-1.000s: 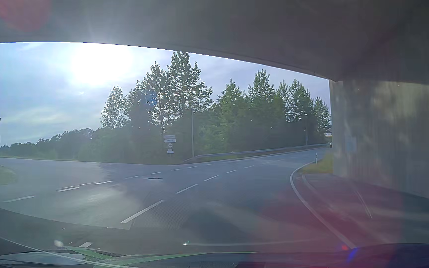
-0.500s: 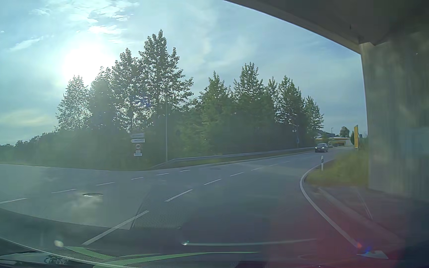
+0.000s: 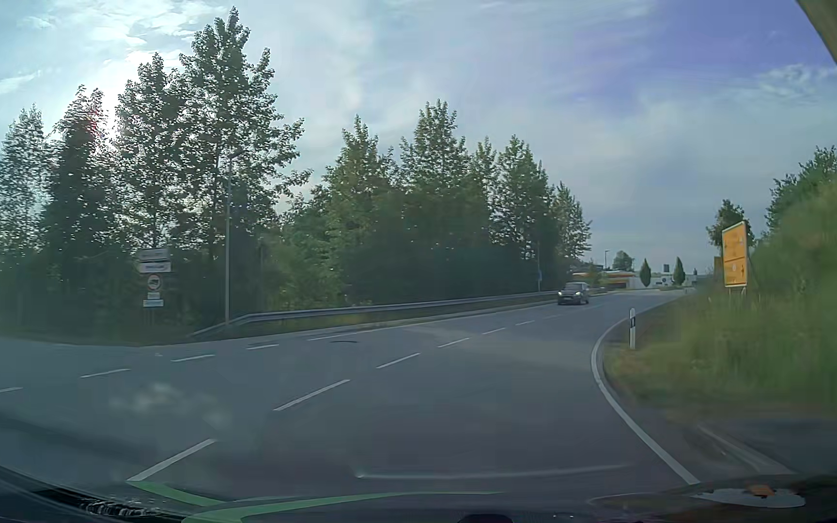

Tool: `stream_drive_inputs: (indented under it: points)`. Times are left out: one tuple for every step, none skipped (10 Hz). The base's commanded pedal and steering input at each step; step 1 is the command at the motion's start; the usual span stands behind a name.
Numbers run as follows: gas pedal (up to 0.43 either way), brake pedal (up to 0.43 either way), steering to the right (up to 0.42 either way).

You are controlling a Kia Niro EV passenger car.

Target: Follow the waypoints while adhering to traffic rules and regulations

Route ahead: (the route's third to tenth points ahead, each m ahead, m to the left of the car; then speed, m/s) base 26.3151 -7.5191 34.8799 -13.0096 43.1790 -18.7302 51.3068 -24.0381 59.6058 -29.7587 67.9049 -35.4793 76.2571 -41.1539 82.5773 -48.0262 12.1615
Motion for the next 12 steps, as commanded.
stream_drive_inputs:
  points:
    - [0.008,0.0,0.084]
    - [0.008,0.0,0.084]
    - [0.008,0.0,0.083]
    - [0.008,0.0,0.083]
    - [0.008,0.0,0.083]
    - [0.008,0.0,0.082]
    - [0.02,0.0,0.081]
    - [0.02,0.0,0.081]
    - [0.02,0.0,0.081]
    - [0.02,0.0,0.079]
    - [0.02,0.0,0.076]
    - [0.02,0.0,0.07]
